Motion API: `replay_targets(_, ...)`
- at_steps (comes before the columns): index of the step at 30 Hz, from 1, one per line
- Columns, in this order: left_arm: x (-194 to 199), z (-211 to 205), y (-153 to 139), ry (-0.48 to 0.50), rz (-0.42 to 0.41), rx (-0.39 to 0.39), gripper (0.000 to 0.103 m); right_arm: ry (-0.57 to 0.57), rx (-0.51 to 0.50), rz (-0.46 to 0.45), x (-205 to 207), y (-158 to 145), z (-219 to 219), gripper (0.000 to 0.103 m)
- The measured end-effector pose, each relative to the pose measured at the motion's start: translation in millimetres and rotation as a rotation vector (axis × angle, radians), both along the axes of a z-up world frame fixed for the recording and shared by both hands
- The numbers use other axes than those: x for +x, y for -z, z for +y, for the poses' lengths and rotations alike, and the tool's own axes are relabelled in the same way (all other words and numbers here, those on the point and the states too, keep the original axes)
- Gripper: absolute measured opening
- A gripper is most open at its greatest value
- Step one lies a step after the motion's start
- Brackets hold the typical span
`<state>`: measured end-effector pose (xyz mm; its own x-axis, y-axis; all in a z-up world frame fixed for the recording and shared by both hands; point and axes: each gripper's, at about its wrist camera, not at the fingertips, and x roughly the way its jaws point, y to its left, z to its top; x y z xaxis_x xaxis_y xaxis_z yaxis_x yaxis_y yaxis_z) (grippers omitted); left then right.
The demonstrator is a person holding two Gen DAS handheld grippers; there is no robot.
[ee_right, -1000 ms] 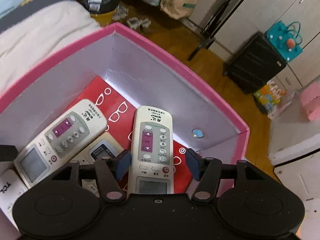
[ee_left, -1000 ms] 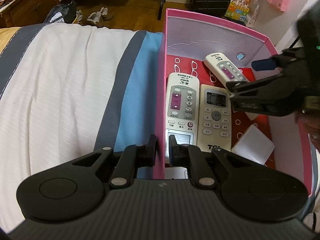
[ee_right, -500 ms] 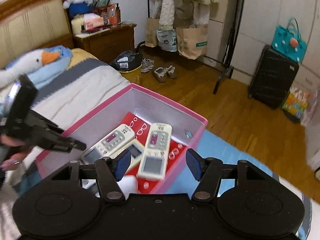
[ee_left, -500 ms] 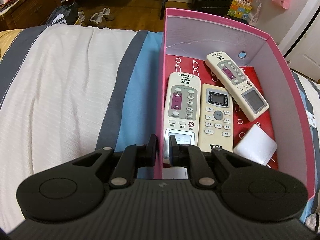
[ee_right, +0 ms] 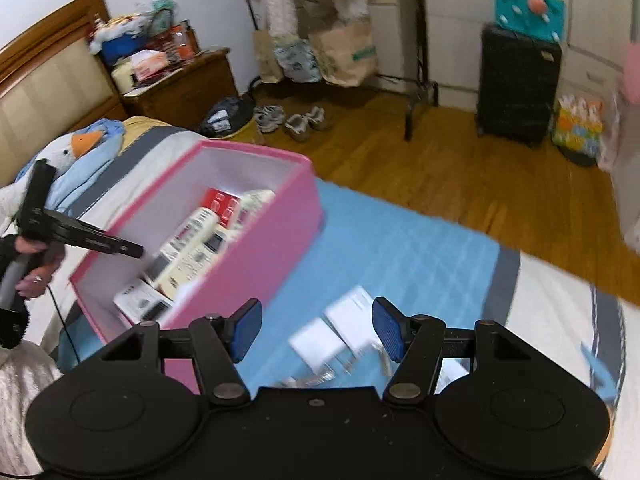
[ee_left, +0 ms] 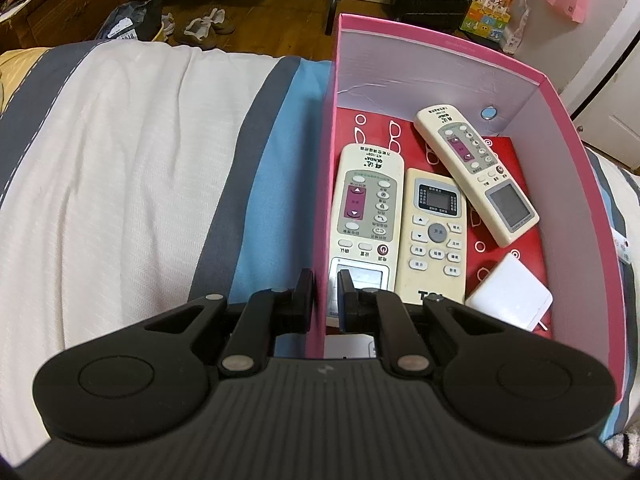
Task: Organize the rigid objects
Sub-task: 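Return the right tool to the pile and grasp the large white charger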
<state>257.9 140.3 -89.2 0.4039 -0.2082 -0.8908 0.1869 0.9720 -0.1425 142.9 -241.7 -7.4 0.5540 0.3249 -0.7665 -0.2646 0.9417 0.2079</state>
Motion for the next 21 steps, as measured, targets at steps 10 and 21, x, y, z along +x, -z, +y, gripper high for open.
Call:
replay_targets(10, 2, -2, 0, 0.005, 0.001, 0.017, 0.01, -0.163, -0.259, -0.048, 23, 55, 22, 0.065)
replay_targets(21, -1, -10, 0, 0.038, -0.015, 0.066, 0.01, -0.208, -0.212, 0.022, 55, 93, 21, 0.063)
